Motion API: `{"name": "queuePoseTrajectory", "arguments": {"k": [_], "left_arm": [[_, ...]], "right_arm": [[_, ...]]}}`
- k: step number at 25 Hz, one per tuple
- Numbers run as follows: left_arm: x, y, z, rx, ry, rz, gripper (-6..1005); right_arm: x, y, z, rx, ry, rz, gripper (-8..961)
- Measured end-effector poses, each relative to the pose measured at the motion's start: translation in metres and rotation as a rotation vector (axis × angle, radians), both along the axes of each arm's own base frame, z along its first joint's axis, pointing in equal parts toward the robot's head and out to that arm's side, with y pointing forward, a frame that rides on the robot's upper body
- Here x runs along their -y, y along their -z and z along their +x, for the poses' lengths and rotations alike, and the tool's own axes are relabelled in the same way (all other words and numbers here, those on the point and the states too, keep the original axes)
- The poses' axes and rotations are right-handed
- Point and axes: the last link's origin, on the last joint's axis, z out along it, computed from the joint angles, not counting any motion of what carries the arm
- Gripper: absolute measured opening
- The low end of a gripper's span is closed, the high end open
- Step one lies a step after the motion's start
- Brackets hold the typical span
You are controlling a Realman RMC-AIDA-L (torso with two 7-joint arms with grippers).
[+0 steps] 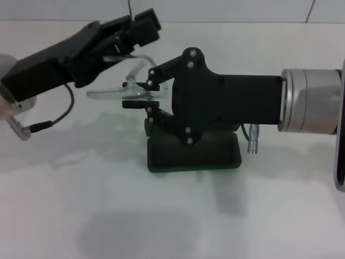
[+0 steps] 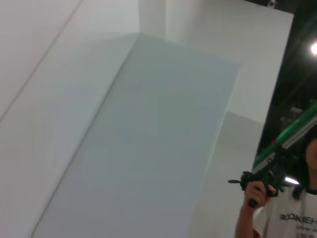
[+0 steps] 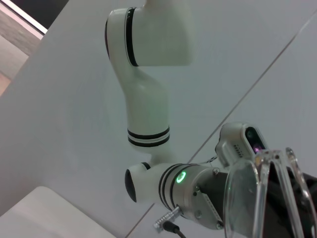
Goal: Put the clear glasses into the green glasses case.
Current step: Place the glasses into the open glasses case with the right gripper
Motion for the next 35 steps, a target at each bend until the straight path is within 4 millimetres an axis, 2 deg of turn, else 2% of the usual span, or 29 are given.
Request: {"name": "queuePoseTrajectory", "arguments": {"k": [9, 18, 23, 29, 32, 35], "left_arm": [[0.001, 0.003, 0.002, -0.009, 0.017, -0.003, 248], [0.003, -0.003, -0.012, -0.022, -0.004, 0.103, 248], [0.0, -0.016, -0.033, -0.053, -0.084, 0.238, 248], [0.005, -0.047, -0.067, -0.087, -0.195, 0.483, 248], [0.013, -0.066, -0.089, -0.112, -0.279, 0.593, 248], [0.022, -0.077, -0.109, -0.134, -0.375, 0.663, 248]], "right_arm": [[0.0, -0.002, 0.001, -0.016, 0.0, 0.007, 159], [0.0, -0.002, 0.0, -0.017, -0.003, 0.006, 164], [0.001, -0.002, -0.001, -0.019, -0.006, 0.006, 167], [0.002, -0.004, -0.004, -0.024, -0.002, -0.004, 170], [-0.002, -0.008, -0.012, -0.003, 0.041, -0.033, 172], [-0.011, -0.012, -0.025, 0.09, 0.124, -0.041, 174]]}}
